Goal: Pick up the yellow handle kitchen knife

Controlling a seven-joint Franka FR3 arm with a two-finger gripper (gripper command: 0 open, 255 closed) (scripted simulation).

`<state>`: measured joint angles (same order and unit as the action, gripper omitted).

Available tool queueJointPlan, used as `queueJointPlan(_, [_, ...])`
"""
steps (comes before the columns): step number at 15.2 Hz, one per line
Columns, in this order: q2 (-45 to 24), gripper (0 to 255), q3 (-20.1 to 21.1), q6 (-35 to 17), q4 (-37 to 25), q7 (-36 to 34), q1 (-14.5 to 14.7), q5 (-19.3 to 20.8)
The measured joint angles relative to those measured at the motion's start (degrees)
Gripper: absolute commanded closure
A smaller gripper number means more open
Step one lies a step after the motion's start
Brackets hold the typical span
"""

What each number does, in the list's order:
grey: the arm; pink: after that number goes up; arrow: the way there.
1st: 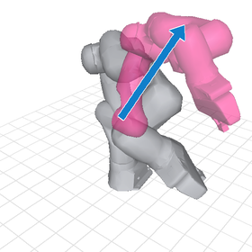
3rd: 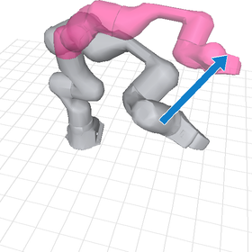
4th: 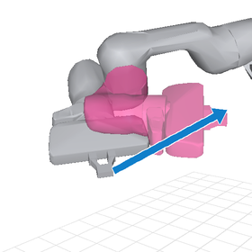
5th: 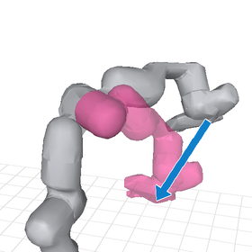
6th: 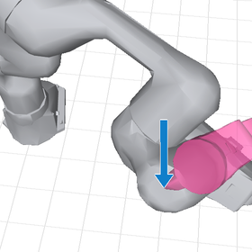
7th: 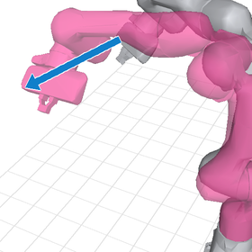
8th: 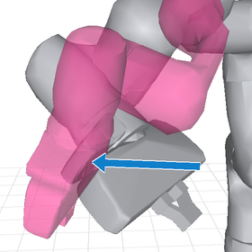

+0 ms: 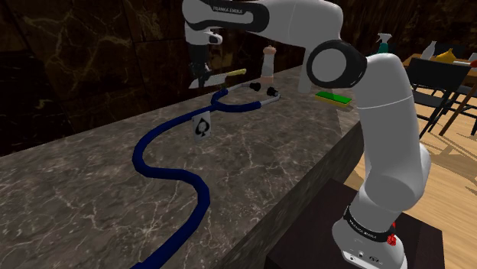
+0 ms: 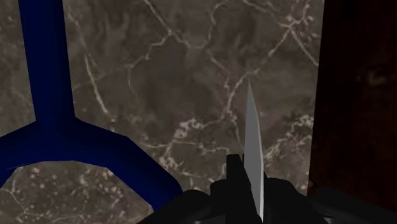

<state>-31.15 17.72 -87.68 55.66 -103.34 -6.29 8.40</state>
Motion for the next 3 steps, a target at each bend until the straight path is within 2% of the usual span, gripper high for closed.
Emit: queueJointPlan(3, [-1.9, 255, -0.1, 3.3, -5.2, 0.1, 0.9, 0.5])
